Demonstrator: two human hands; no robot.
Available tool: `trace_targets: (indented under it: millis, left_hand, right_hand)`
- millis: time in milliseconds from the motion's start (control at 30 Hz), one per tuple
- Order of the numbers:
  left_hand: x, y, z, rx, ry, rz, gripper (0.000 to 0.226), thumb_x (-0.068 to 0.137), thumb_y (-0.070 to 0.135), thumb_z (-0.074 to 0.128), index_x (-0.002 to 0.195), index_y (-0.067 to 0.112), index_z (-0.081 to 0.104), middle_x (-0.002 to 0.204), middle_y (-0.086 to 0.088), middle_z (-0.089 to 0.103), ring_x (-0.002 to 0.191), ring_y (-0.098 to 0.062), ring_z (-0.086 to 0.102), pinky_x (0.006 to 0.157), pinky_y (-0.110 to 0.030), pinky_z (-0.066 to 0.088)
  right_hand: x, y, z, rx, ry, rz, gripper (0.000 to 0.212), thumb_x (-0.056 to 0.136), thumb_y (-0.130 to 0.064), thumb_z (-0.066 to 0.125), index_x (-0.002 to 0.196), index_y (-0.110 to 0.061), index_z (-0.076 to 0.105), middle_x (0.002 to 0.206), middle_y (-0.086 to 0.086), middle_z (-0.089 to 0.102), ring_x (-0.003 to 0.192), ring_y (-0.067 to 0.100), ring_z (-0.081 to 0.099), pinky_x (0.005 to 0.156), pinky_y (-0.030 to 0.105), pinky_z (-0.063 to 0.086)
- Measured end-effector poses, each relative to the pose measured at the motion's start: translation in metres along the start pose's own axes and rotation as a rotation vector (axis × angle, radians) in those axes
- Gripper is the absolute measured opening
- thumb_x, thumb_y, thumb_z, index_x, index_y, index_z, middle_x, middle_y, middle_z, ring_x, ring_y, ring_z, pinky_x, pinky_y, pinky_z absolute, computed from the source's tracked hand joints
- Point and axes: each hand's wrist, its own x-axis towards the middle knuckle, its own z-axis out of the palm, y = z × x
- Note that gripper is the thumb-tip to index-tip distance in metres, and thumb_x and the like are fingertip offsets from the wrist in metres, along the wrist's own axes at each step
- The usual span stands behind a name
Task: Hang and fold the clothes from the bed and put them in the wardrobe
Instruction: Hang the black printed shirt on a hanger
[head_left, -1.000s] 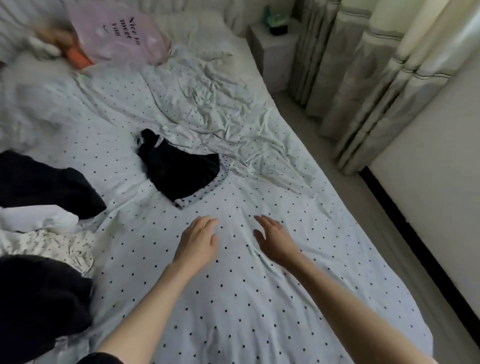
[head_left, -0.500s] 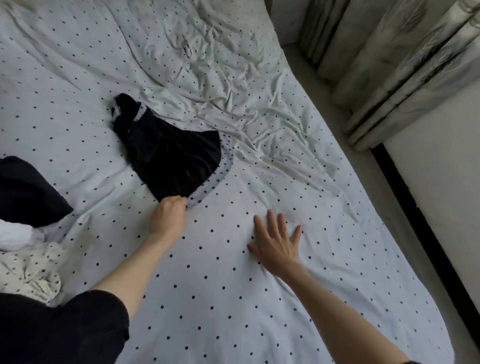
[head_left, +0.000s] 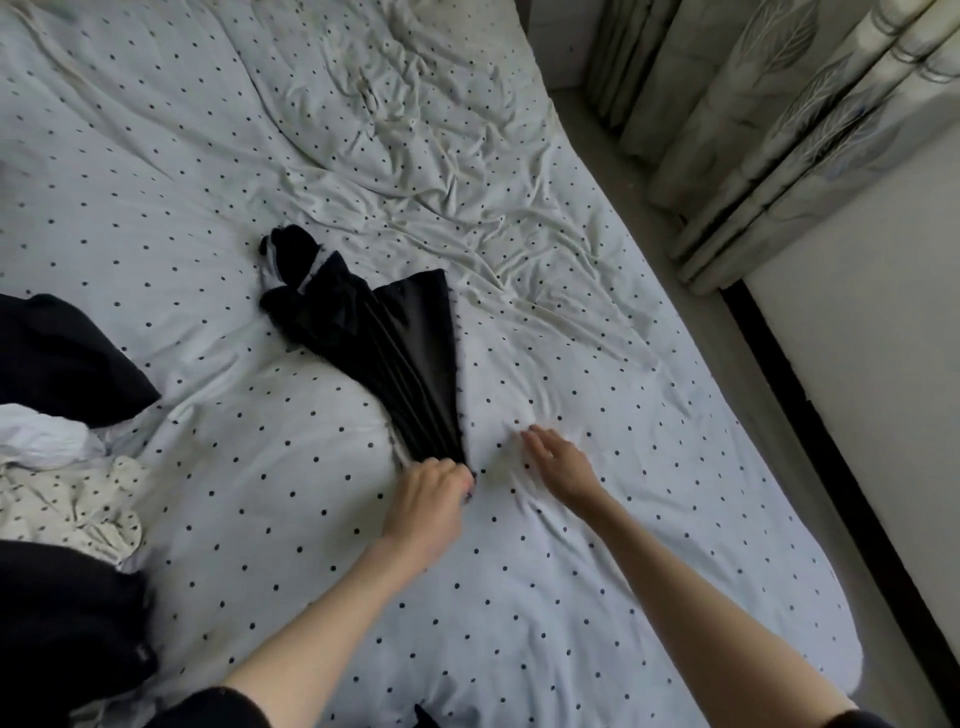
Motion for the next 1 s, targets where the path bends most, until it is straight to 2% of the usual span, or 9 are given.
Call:
trace_targets:
  millis: [100, 200, 300, 333, 433, 533, 733, 900, 1000]
  left_hand:
    - [-0.034, 0.034, 0.014, -0.024, -0.087, 0.131, 0.033, 0.087, 0.001, 0.041, 0.108, 0.018, 0.06, 0.108, 0.002, 0.06, 0.102, -0.018, 0.051, 0.083, -0.023, 0.029]
    - [-0.061, 0.063, 0.021, -0.059, -0.181, 0.297, 0.031, 0.087, 0.002, 0.044, 0.104, 0.016, 0.064, 0.105, -0.001, 0.062, 0.098, -0.02, 0.053, 0.079, -0.023, 0.031]
    - [-0.083, 0.08, 0.028, -0.022, -0.3, 0.424, 0.027, 0.087, 0.0, 0.045, 0.099, 0.012, 0.066, 0.1, -0.003, 0.062, 0.095, -0.022, 0.053, 0.073, -0.023, 0.029]
    - [-0.086, 0.077, 0.03, 0.013, -0.311, 0.421, 0.029, 0.087, 0.0, 0.044, 0.103, 0.011, 0.065, 0.102, -0.004, 0.061, 0.097, -0.022, 0.052, 0.076, -0.024, 0.03]
    - [-0.086, 0.053, 0.027, 0.064, -0.247, 0.365, 0.038, 0.088, -0.002, 0.039, 0.116, 0.013, 0.06, 0.117, -0.002, 0.057, 0.111, -0.02, 0.047, 0.086, -0.024, 0.032]
    - [-0.078, 0.026, 0.022, 0.057, -0.083, 0.282, 0.053, 0.09, -0.004, 0.039, 0.139, 0.015, 0.043, 0.142, -0.001, 0.041, 0.134, -0.014, 0.03, 0.106, -0.025, 0.025]
    - [-0.034, 0.01, -0.005, 0.314, 0.152, 0.073, 0.085, 0.081, -0.008, 0.048, 0.151, 0.024, 0.011, 0.158, -0.01, 0.001, 0.145, -0.029, -0.003, 0.115, -0.048, 0.004]
    - [-0.001, 0.009, -0.014, 0.27, 0.089, -0.153, 0.084, 0.087, 0.01, 0.059, 0.151, 0.025, 0.005, 0.158, -0.01, -0.008, 0.143, -0.032, -0.014, 0.112, -0.057, 0.0]
    - [0.007, 0.015, -0.001, 0.135, -0.038, -0.212, 0.07, 0.09, 0.024, 0.06, 0.148, 0.02, 0.022, 0.157, -0.009, 0.013, 0.145, -0.029, 0.003, 0.114, -0.05, 0.011]
  right_hand:
    - [-0.025, 0.002, -0.009, 0.205, 0.014, 0.11, 0.043, 0.1, -0.037, 0.038, 0.127, -0.009, 0.056, 0.125, 0.01, 0.061, 0.114, 0.025, 0.056, 0.098, 0.034, 0.041]
    - [-0.043, 0.009, -0.01, 0.474, -0.177, 0.256, 0.039, 0.096, -0.045, 0.046, 0.115, -0.015, 0.059, 0.107, 0.003, 0.065, 0.097, 0.02, 0.062, 0.09, 0.038, 0.046]
    - [-0.058, 0.019, -0.003, 0.561, -0.27, 0.328, 0.02, 0.092, -0.031, 0.06, 0.082, -0.015, 0.064, 0.087, 0.004, 0.062, 0.086, 0.02, 0.058, 0.086, 0.036, 0.046]
    - [-0.061, 0.023, 0.001, 0.564, -0.238, 0.337, 0.026, 0.091, -0.024, 0.062, 0.067, -0.017, 0.056, 0.078, 0.004, 0.057, 0.079, 0.018, 0.054, 0.081, 0.034, 0.045]
    - [-0.072, 0.036, 0.006, 0.57, -0.093, 0.372, 0.039, 0.089, -0.015, 0.062, 0.058, -0.019, 0.039, 0.067, 0.002, 0.044, 0.068, 0.015, 0.044, 0.065, 0.027, 0.039]
    - [-0.086, 0.056, -0.001, 0.36, 0.024, 0.293, 0.039, 0.088, -0.011, 0.059, 0.059, -0.017, 0.034, 0.06, 0.001, 0.033, 0.059, 0.015, 0.032, 0.053, 0.026, 0.025]
    - [-0.114, 0.105, -0.038, 0.006, 0.177, 0.385, 0.027, 0.086, -0.008, 0.052, 0.06, -0.013, 0.046, 0.059, 0.004, 0.047, 0.06, 0.021, 0.045, 0.055, 0.027, 0.032]
    - [-0.145, 0.149, -0.075, -0.096, 0.331, 0.612, 0.016, 0.076, 0.001, 0.045, 0.065, -0.01, 0.05, 0.062, 0.007, 0.05, 0.062, 0.025, 0.048, 0.054, 0.026, 0.033]
    - [-0.153, 0.164, -0.084, -0.071, 0.439, 0.664, 0.014, 0.074, 0.003, 0.044, 0.065, -0.009, 0.044, 0.06, 0.008, 0.046, 0.055, 0.023, 0.043, 0.052, 0.026, 0.028]
